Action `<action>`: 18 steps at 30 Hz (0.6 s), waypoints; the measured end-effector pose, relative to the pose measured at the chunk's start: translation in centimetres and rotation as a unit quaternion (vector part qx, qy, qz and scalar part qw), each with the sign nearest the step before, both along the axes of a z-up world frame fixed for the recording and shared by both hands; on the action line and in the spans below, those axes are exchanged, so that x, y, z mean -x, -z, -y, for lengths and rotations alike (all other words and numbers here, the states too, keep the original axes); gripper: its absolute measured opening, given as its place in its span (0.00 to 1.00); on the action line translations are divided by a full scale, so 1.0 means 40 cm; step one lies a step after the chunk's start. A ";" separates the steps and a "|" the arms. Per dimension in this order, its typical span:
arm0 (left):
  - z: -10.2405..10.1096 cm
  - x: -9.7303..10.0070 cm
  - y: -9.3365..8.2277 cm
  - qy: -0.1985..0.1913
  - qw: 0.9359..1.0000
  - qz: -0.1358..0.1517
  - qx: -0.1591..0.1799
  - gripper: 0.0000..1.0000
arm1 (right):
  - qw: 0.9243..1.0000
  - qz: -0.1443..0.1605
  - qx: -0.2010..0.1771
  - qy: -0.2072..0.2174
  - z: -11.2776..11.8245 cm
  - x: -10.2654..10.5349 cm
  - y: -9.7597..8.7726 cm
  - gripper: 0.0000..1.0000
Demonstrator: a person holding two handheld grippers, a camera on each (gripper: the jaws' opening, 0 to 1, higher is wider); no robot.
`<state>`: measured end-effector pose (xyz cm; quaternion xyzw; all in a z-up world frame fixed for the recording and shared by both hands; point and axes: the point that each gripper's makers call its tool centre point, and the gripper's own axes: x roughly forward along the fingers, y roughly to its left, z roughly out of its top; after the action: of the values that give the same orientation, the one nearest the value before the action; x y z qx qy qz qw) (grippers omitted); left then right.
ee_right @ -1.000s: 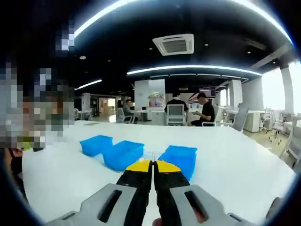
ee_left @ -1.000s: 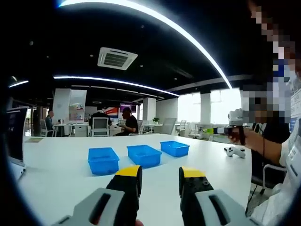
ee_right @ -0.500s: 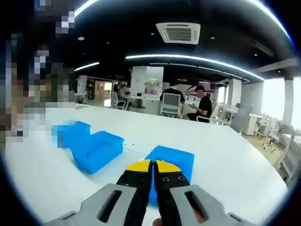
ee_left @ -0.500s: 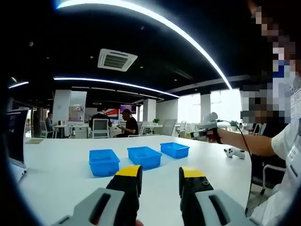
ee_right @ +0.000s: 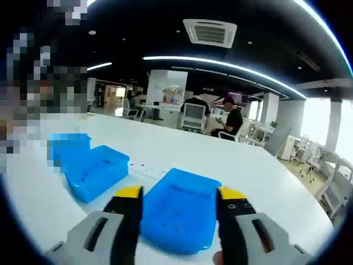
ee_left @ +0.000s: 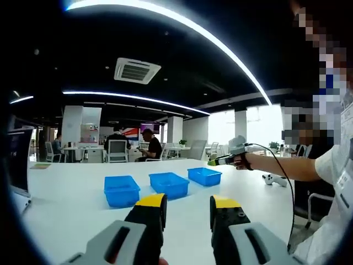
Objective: Pick up the resistors one by one and place each resistor into its matching bin, sorting the parts by color and model until every resistor is separated into the correct bin for its type
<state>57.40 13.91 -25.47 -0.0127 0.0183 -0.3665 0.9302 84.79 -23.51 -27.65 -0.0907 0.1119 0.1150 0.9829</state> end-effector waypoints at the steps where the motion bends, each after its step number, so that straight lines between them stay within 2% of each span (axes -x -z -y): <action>1: 0.001 0.000 0.000 0.000 1.000 0.000 0.000 0.33 | 1.000 0.000 0.003 -0.001 -0.003 0.010 -0.001 0.55; 2: 0.002 0.000 0.000 0.001 1.000 0.000 -0.001 0.33 | 1.000 0.007 0.021 0.005 0.005 0.017 -0.007 0.47; 5: 0.006 0.001 0.002 0.001 1.000 -0.001 -0.001 0.33 | 1.000 0.022 0.012 -0.012 -0.017 0.047 -0.023 0.49; 8: 0.009 0.000 0.001 0.002 1.000 -0.001 -0.001 0.33 | 0.999 0.035 0.003 -0.030 -0.039 0.100 -0.039 0.49; 12: 0.026 0.004 0.000 0.008 1.000 0.001 -0.002 0.33 | 0.997 0.049 -0.022 -0.047 -0.062 0.205 -0.046 0.48; 16: 0.040 0.008 0.002 0.012 1.000 0.001 -0.005 0.33 | 0.997 0.055 -0.008 -0.062 -0.076 0.297 -0.035 0.48; 18: 0.046 0.010 0.000 0.014 1.000 0.001 -0.005 0.33 | 0.995 0.064 -0.018 -0.068 -0.081 0.356 -0.036 0.47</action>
<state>56.99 12.06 -25.49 -0.0079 0.0195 -0.3791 0.9251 70.54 -20.27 -26.22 -0.0873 0.0404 0.1777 0.9794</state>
